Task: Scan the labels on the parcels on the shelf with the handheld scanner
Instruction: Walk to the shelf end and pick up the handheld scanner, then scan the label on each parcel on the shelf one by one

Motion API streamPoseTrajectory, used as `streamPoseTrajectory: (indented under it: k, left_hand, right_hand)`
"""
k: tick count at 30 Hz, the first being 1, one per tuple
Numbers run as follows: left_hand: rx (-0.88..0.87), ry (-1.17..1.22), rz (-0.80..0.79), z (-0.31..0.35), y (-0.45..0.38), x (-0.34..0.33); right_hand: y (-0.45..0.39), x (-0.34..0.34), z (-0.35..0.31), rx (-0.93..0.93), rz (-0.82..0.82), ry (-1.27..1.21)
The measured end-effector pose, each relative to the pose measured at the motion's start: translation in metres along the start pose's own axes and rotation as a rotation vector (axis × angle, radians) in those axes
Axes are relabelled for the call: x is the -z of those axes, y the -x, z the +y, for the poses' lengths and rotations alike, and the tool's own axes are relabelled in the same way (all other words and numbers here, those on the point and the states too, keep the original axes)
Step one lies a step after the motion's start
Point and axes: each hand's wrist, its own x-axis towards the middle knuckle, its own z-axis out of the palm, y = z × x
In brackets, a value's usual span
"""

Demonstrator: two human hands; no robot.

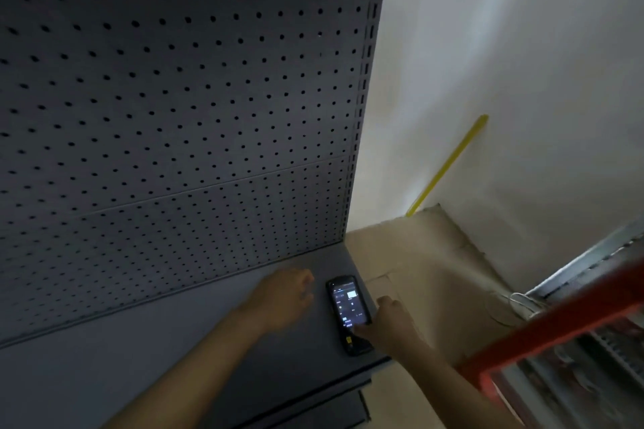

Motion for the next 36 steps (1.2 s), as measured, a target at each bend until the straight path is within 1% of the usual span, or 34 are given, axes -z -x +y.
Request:
streamPoseTrajectory:
  k: [7, 13, 20, 22, 26, 30, 32, 35, 36]
  left_hand:
    - [0.200, 0.084, -0.066, -0.011, -0.001, -0.036]
    - [0.278, 0.094, -0.027, -0.012, 0.000, -0.045]
    - [0.316, 0.063, 0.002, -0.011, 0.012, -0.036]
    - [0.327, 0.052, 0.010, -0.010, 0.017, -0.032]
    - [0.346, 0.024, 0.059, -0.006, 0.028, -0.016]
    - [0.382, 0.006, 0.153, 0.000, 0.048, 0.008]
    - [0.405, 0.009, 0.225, 0.002, 0.065, 0.020]
    - [0.455, 0.020, 0.330, 0.001, 0.099, 0.034]
    - [0.479, 0.022, 0.358, -0.001, 0.112, 0.038]
  right_hand:
    - [-0.031, -0.033, 0.005, -0.041, -0.037, -0.015]
    - [-0.042, -0.045, -0.003, -0.009, -0.005, 0.101]
    - [-0.047, -0.034, -0.005, -0.053, -0.023, -0.063]
    - [-0.047, -0.026, -0.004, -0.044, -0.066, -0.085]
    - [-0.037, -0.007, -0.005, 0.033, -0.118, -0.253]
    - [-0.023, 0.011, -0.026, 0.116, -0.233, -0.382]
    - [-0.013, 0.018, -0.042, 0.200, -0.300, -0.437]
    - [0.006, 0.027, -0.075, 0.367, -0.311, -0.501]
    - [0.013, 0.027, -0.086, 0.425, -0.341, -0.504]
